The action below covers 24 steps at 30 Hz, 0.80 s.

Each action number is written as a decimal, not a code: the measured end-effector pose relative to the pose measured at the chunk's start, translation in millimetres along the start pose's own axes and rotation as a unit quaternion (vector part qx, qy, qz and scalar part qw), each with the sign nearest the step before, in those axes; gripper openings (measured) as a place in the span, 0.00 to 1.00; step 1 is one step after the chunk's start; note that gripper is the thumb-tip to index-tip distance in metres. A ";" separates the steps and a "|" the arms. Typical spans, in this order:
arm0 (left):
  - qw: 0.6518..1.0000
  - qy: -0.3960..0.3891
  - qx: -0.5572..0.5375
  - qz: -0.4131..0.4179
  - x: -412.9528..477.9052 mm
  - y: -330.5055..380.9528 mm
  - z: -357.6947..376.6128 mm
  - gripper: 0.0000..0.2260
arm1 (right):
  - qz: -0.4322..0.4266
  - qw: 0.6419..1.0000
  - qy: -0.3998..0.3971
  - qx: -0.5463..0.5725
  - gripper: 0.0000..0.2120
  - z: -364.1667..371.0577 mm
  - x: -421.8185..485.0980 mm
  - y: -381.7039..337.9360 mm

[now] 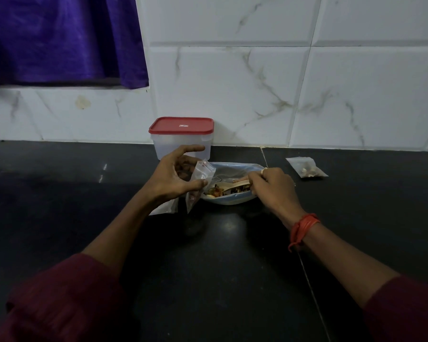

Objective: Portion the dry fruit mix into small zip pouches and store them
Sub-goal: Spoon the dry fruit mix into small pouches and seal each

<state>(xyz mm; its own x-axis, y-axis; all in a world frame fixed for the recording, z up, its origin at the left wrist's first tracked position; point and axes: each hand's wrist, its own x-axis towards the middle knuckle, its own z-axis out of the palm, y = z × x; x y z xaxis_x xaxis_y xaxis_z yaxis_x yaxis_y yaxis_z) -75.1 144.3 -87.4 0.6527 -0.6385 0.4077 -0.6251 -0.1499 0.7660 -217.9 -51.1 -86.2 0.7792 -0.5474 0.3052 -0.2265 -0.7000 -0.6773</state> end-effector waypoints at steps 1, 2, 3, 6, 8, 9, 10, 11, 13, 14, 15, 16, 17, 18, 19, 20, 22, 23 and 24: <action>1.000 0.001 0.000 0.001 0.1 -0.3 0.1 0.34 | 0.011 1.000 0.007 0.008 0.19 -0.9 0.7 0.1; 1.000 0.003 0.001 0.001 0.4 -0.8 0.1 0.34 | 0.020 1.000 0.012 0.014 0.19 -1.8 2.0 0.7; 1.000 0.005 0.004 0.003 0.5 -1.0 0.6 0.34 | 0.028 0.999 0.014 0.021 0.19 -3.2 3.2 1.1; 1.000 0.012 0.015 0.007 1.4 -2.2 1.7 0.35 | 0.055 0.997 0.021 0.054 0.19 -8.6 7.0 2.2; 1.000 0.016 0.023 0.010 1.6 -3.1 1.9 0.35 | 0.064 0.994 0.046 0.074 0.18 -13.3 9.2 2.4; 0.999 0.018 0.029 0.011 1.5 -3.2 1.9 0.35 | 0.062 0.992 0.060 0.091 0.18 -15.1 9.5 2.1; 0.999 0.021 0.034 0.011 1.7 -3.6 2.1 0.35 | 0.056 0.989 0.068 0.116 0.17 -16.6 8.7 1.4; 0.999 0.023 0.037 0.010 1.6 -3.8 2.6 0.35 | 0.043 0.986 0.070 0.142 0.17 -17.3 7.1 0.3; 0.999 0.028 0.039 0.010 1.4 -3.9 3.8 0.35 | 0.005 0.982 0.074 0.176 0.19 -16.4 3.0 -2.6; 0.999 0.030 0.037 0.010 1.5 -3.9 4.4 0.35 | -0.014 0.981 0.075 0.178 0.19 -15.1 1.3 -3.8; 0.999 0.030 0.034 0.009 1.3 -4.0 4.8 0.36 | -0.035 0.981 0.074 0.175 0.18 -13.8 -0.9 -5.4; 0.999 0.030 0.032 0.007 1.5 -4.3 4.9 0.36 | -0.055 0.981 0.068 0.172 0.16 -12.2 -2.7 -7.0; 0.999 0.030 0.030 0.005 1.4 -4.4 4.9 0.36 | -0.075 0.981 0.056 0.171 0.13 -10.8 -4.5 -8.6; 0.999 0.030 0.028 0.002 1.6 -4.6 4.6 0.36 | -0.096 0.980 0.044 0.167 0.13 -9.8 -6.3 -9.7; 0.999 0.032 0.024 -0.001 1.3 -4.5 4.3 0.37 | -0.118 0.980 0.033 0.158 0.14 -8.9 -7.8 -10.1; 0.999 0.034 0.021 -0.002 1.3 -4.4 4.0 0.37 | -0.142 0.979 0.022 0.145 0.14 -8.4 -9.1 -10.5; 0.999 0.040 0.018 -0.004 1.1 -3.8 3.6 0.36 | -0.180 0.976 0.007 0.125 0.15 -7.0 -9.6 -10.2; 0.999 0.042 0.018 -0.005 0.9 -3.3 3.6 0.36 | -0.186 0.974 0.002 0.126 0.15 -6.8 -9.2 -9.9; 0.999 0.044 0.016 -0.007 0.9 -2.7 3.3 0.36 | -0.183 0.974 -0.003 0.136 0.15 -7.3 -8.5 -9.6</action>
<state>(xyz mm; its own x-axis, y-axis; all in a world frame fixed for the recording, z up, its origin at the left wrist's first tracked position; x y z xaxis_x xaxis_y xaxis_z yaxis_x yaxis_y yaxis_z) -74.3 141.6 -90.7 0.6956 -0.5679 0.4401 -0.6281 -0.1834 0.7562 -226.5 -43.1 -77.4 0.7825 -0.2803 0.5559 0.2300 -0.6996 -0.6765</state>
